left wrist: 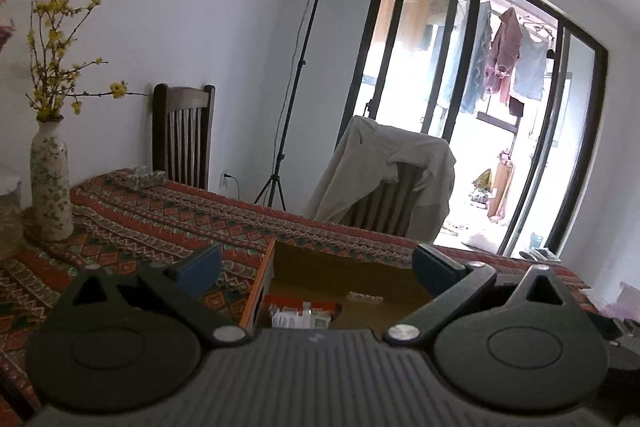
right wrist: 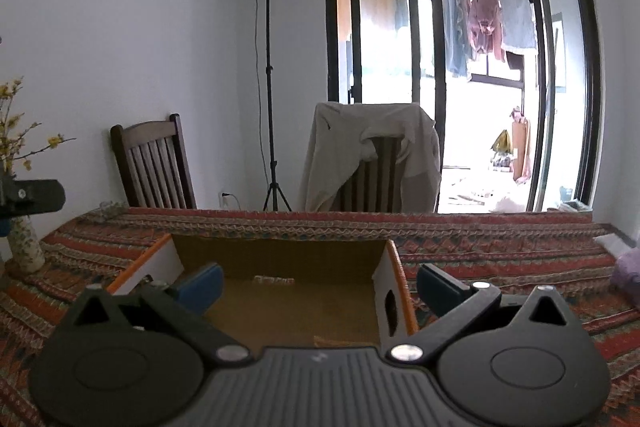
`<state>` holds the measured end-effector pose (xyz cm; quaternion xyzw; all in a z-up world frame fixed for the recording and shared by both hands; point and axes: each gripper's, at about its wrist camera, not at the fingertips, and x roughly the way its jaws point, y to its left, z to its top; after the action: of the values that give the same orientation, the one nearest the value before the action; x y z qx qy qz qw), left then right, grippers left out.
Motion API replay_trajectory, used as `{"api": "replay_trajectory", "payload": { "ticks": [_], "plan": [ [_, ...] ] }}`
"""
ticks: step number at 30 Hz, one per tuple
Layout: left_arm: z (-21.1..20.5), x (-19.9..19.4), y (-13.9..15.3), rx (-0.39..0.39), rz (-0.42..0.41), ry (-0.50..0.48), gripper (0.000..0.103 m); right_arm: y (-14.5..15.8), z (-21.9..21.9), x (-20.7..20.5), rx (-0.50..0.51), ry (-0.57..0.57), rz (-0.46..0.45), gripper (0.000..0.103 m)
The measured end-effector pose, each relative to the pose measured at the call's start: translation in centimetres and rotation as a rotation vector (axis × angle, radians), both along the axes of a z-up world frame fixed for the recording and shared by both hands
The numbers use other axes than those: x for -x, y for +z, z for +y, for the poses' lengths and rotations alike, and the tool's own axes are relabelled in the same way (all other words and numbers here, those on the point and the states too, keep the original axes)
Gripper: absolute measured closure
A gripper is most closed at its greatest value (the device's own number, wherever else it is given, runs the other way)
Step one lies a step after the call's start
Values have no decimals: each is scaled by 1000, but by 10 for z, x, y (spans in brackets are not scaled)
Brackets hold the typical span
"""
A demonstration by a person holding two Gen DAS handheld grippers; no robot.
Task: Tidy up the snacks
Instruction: 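Move both tools back toward the snack pile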
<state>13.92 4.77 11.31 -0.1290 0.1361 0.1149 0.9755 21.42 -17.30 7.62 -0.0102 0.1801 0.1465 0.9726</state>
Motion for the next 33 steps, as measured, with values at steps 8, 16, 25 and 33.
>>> {"api": "replay_trajectory", "payload": {
  "ticks": [8,16,25,33],
  "plan": [
    [-1,40,-14,-12,31,-31,0,-7,-26,43,13,-16,26,0],
    [0,68,-46,-4,114,-53,0,-40,-52,84,54,-24,97,0],
    [-2,99,-92,18,179,-92,0,-74,-81,127,53,-36,165,0],
    [-2,119,-114,27,199,-99,0,-101,-90,139,66,-55,240,0]
  ]
}}
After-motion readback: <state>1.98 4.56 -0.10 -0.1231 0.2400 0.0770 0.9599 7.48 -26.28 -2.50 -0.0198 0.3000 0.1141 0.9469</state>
